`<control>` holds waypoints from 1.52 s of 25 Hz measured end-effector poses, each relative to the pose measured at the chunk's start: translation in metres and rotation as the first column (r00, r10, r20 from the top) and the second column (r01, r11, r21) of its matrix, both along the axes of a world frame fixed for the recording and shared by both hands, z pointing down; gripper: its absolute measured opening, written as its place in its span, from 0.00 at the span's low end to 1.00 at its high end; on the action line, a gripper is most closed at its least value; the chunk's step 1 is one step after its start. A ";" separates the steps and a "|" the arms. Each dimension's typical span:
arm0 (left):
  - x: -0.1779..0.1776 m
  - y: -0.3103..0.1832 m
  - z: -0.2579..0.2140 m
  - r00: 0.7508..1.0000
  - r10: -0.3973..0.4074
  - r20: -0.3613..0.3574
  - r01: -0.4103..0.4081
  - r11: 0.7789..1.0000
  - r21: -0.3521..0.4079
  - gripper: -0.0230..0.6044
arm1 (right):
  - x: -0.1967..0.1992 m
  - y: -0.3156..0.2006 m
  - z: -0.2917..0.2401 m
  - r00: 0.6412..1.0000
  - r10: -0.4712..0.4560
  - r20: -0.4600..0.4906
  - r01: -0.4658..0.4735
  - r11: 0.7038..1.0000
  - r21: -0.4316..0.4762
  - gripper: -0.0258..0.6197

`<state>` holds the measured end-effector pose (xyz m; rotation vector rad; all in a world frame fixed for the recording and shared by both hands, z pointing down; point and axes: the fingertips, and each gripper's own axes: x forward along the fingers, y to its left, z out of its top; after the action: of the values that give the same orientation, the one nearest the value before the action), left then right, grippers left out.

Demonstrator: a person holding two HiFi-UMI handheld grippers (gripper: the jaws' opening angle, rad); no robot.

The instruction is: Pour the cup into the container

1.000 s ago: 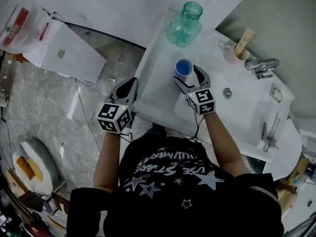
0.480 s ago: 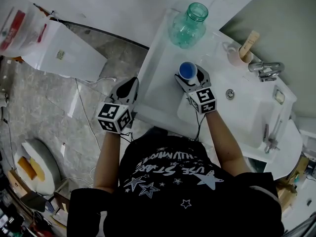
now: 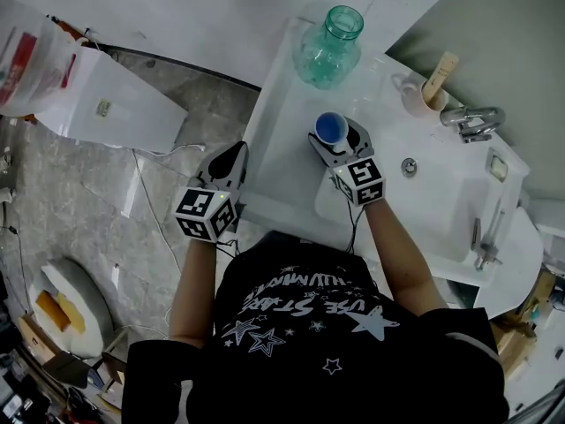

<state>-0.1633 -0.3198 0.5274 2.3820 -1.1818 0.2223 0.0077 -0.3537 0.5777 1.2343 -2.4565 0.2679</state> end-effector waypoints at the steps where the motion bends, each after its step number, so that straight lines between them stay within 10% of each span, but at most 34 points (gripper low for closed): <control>1: 0.001 0.000 0.000 1.000 0.003 -0.001 -0.003 1.000 0.001 0.05 | 0.002 0.000 -0.003 1.000 0.009 0.010 -0.009 1.000 -0.001 0.51; 38: 0.055 0.009 -0.098 1.000 -0.028 -0.002 0.028 0.989 0.145 0.05 | 0.070 -0.004 -0.173 1.000 0.002 0.006 -0.002 0.999 0.032 0.49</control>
<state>-0.1081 -0.3105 0.4295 2.4880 -1.2697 0.1306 0.0774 -0.3577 0.4048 1.2506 -2.4742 0.2341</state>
